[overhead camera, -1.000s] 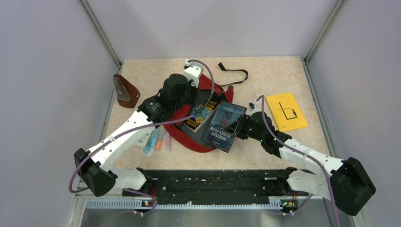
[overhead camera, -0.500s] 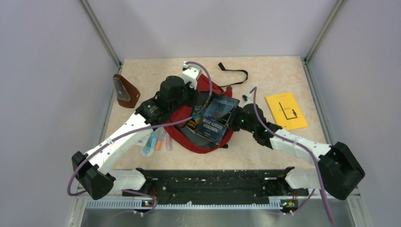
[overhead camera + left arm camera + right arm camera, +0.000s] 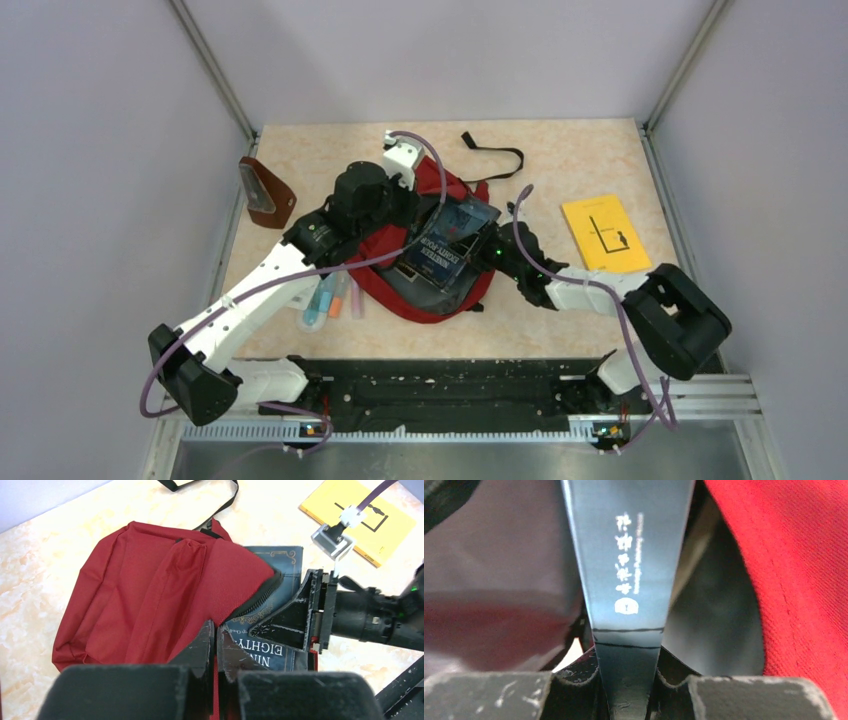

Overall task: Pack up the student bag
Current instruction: Place the book in the student bag.

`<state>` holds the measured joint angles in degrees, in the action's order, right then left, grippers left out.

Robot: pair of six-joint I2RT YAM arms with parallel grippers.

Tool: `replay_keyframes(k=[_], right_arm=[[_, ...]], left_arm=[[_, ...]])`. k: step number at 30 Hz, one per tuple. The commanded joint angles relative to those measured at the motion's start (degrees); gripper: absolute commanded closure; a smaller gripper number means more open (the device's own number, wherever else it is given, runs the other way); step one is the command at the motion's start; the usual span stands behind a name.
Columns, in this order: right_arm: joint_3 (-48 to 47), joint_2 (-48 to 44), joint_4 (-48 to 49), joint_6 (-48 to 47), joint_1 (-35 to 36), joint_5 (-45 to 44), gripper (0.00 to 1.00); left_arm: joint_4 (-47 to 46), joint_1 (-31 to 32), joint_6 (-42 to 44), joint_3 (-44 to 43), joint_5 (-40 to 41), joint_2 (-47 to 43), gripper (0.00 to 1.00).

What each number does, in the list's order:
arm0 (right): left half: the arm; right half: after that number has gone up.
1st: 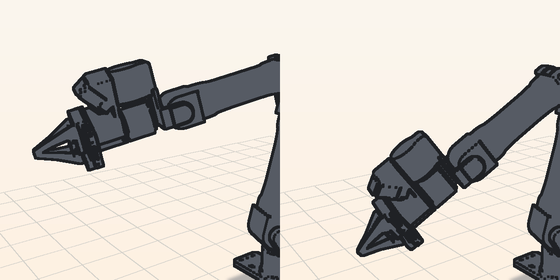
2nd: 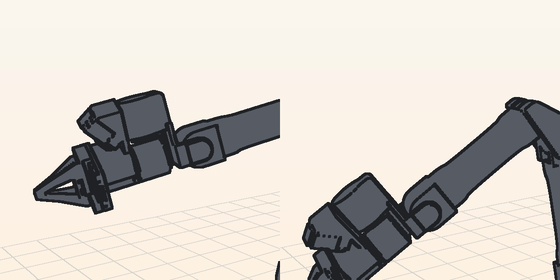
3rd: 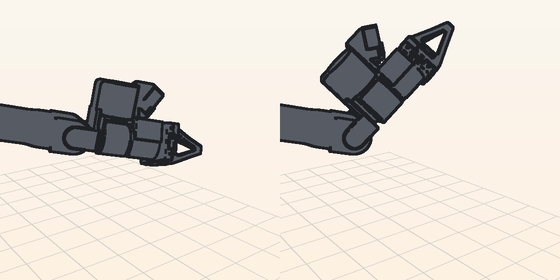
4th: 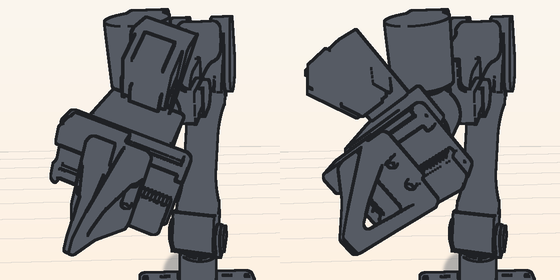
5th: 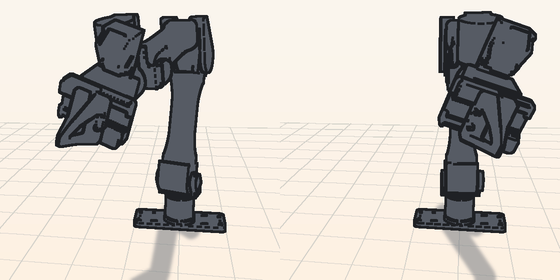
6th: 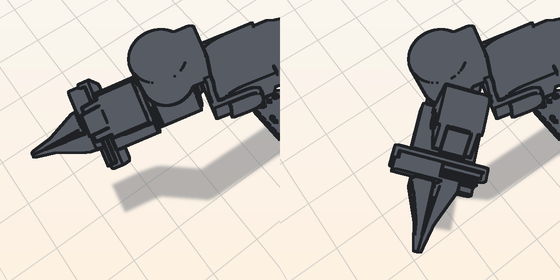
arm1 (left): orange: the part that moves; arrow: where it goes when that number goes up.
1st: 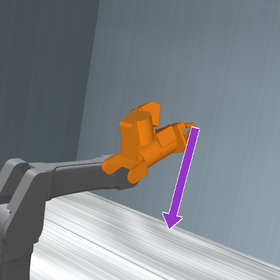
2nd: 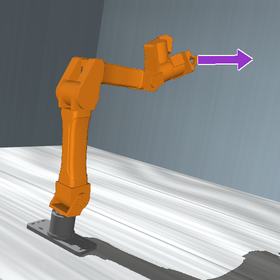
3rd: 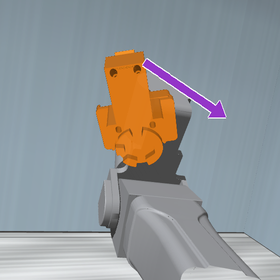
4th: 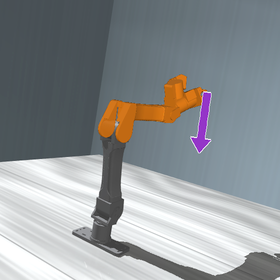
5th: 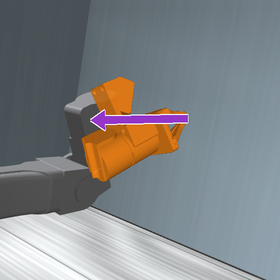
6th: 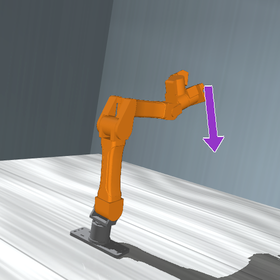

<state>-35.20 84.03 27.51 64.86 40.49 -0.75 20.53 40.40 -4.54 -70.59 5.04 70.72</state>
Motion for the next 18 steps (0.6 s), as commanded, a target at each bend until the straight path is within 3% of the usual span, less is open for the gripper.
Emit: replay_keyframes(k=[1,10,18], right_arm=[[0.87,2.29,10.07,3.26,0.98,-6.03,1.0],[-1.76,6.66,6.28,4.56,3.66,-13.36,1.0],[-12.0,16.97,3.94,4.65,3.81,-15.26,1.0]], left_arm=[[-4.62,-0.21,-0.08,-0.01,-1.0,-2.3,1.0],[-4.53,-0.24,-0.11,0.04,-1.43,-2.44,1.0],[-4.5,-0.23,-0.34,0.2,-1.87,-2.73,1.0]])
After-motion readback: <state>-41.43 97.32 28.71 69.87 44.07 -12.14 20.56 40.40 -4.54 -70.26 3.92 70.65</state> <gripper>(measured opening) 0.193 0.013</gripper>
